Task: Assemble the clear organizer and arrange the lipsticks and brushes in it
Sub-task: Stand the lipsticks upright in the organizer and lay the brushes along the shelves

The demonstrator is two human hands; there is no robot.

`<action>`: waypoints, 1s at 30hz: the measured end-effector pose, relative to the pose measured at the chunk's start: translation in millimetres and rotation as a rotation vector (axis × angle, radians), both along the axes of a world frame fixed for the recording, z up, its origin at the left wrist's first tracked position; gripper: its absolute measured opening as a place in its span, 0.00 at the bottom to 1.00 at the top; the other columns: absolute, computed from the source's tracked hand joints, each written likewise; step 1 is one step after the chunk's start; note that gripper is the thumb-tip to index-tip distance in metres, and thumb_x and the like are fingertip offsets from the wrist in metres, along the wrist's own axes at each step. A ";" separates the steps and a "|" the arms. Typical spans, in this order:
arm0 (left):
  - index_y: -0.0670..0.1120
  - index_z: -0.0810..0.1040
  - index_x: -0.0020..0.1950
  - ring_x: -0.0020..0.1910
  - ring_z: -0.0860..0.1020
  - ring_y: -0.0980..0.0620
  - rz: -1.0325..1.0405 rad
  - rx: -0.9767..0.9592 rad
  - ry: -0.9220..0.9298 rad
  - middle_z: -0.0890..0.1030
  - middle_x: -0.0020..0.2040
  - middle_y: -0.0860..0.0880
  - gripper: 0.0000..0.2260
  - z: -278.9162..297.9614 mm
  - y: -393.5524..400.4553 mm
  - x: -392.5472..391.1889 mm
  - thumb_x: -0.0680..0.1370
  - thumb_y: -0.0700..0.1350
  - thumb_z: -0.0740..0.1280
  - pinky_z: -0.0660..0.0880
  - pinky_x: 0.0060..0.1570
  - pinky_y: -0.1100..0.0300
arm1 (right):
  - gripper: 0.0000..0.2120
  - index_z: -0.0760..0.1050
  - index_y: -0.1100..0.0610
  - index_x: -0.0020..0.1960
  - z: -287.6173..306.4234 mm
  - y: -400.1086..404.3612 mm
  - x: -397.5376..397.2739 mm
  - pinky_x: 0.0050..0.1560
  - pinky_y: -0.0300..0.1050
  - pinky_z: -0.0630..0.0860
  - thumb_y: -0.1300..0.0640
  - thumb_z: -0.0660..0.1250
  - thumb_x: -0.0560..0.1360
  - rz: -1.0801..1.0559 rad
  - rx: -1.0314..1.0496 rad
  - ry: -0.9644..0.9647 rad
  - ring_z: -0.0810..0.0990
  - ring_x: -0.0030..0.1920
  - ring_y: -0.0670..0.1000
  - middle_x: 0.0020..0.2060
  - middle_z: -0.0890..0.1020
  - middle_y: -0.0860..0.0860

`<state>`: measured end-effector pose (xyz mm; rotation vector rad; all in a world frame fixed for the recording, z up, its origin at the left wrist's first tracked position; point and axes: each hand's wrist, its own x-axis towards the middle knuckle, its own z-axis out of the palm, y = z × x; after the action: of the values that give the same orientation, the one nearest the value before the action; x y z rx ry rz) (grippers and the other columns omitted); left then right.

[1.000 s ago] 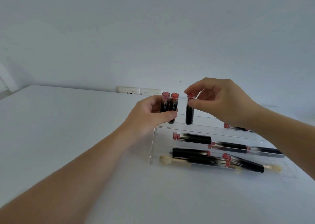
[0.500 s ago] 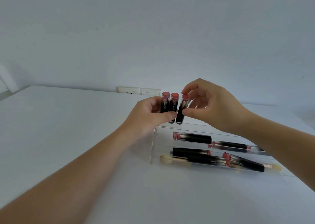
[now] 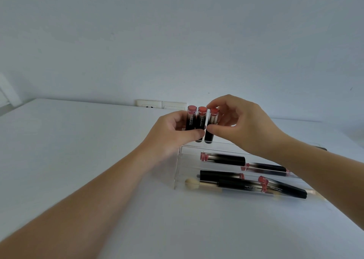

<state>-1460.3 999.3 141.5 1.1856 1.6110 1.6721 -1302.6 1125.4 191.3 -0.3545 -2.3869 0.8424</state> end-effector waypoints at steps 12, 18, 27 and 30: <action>0.54 0.86 0.51 0.47 0.87 0.50 -0.006 0.019 -0.016 0.88 0.47 0.49 0.14 0.1 0.4 1.1 0.66 0.47 0.79 0.81 0.52 0.60 | 0.16 0.79 0.48 0.54 -3.4 1.3 -2.9 0.47 0.46 0.81 0.59 0.77 0.70 0.015 -0.064 -0.014 0.84 0.38 0.47 0.41 0.84 0.45; 0.55 0.86 0.51 0.48 0.87 0.49 -0.018 0.026 -0.013 0.88 0.48 0.49 0.17 -0.3 0.8 0.8 0.64 0.52 0.78 0.81 0.58 0.53 | 0.17 0.78 0.47 0.54 -4.5 1.0 -2.1 0.47 0.42 0.80 0.60 0.77 0.70 0.024 -0.065 -0.004 0.84 0.39 0.46 0.41 0.84 0.45; 0.54 0.86 0.50 0.48 0.87 0.48 -0.015 0.026 -0.020 0.88 0.48 0.48 0.14 0.4 1.0 1.5 0.66 0.48 0.78 0.81 0.57 0.53 | 0.19 0.78 0.48 0.56 -4.9 1.2 -2.1 0.47 0.43 0.80 0.60 0.78 0.69 0.025 -0.054 -0.014 0.84 0.40 0.46 0.42 0.84 0.44; 0.53 0.86 0.52 0.49 0.87 0.47 -0.004 0.020 -0.026 0.88 0.48 0.48 0.13 -0.2 1.3 1.2 0.68 0.45 0.78 0.80 0.59 0.51 | 0.19 0.78 0.48 0.57 -4.9 1.8 -2.5 0.47 0.43 0.80 0.60 0.77 0.69 0.026 -0.047 -0.014 0.84 0.40 0.46 0.41 0.84 0.44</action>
<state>-1459.1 1000.6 141.3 1.1719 1.5782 1.6982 -1305.0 1127.2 186.4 -0.3503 -2.3921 0.9120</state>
